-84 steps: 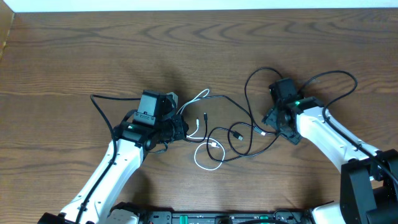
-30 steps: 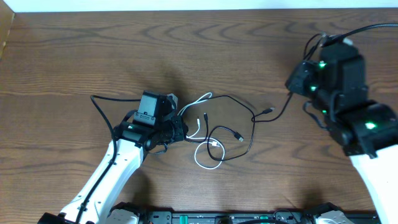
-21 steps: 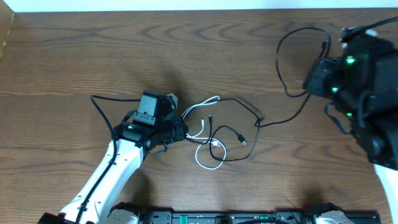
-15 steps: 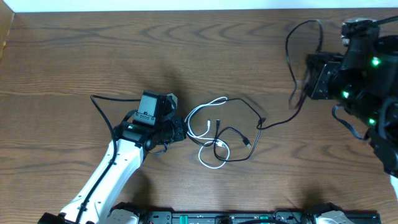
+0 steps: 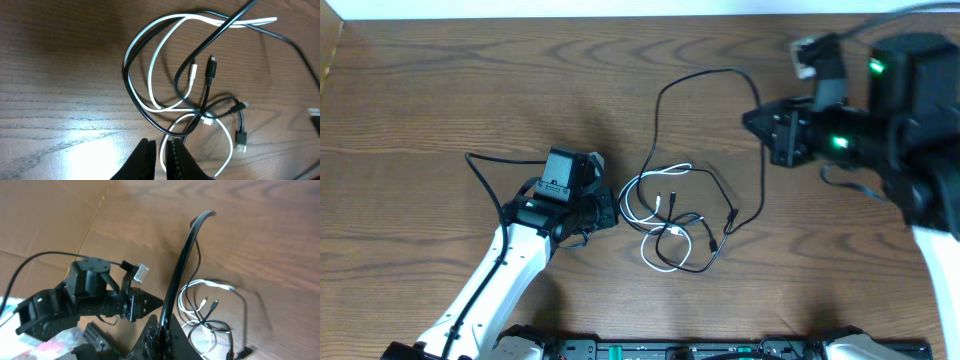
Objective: Untangle cables
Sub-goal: 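Pull the black cable up and rightward with the right gripper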
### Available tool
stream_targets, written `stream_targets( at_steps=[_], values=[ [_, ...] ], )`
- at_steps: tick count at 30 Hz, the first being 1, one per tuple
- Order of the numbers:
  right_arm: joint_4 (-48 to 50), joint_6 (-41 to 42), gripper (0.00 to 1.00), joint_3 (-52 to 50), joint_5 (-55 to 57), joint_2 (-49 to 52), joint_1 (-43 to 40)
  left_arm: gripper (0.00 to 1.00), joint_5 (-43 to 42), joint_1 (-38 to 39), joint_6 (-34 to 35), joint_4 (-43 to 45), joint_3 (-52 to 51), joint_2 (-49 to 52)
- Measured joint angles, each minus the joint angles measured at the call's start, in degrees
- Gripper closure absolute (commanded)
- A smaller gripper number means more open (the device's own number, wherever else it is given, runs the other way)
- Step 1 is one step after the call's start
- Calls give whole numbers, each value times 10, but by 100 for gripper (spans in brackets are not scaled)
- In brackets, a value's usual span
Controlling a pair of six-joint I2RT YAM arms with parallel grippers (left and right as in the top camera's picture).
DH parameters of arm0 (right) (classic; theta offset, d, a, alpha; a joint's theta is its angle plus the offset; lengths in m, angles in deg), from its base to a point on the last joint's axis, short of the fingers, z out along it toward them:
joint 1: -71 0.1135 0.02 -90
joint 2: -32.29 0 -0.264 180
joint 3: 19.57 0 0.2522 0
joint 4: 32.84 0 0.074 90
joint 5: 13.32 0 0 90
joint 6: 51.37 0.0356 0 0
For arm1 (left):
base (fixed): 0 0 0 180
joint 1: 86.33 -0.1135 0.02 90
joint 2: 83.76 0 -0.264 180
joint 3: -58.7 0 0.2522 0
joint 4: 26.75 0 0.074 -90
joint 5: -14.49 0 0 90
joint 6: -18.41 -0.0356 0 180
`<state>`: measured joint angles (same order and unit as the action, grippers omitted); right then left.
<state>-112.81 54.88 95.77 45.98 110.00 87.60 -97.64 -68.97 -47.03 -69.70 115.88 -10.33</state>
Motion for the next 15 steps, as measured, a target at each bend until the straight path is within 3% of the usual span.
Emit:
stream_targets(
  at_steps=[3, 9, 15],
  values=[
    [32, -1, 99, 0, -21, 40, 11, 87, 0, 0, 0, 0, 0, 0],
    [196, 22, 99, -1, -54, 78, 32, 87, 0, 0, 0, -3, 0, 0],
    [237, 80, 99, 0, 18, 83, 43, 87, 0, 0, 0, -4, 0, 0]
  ],
)
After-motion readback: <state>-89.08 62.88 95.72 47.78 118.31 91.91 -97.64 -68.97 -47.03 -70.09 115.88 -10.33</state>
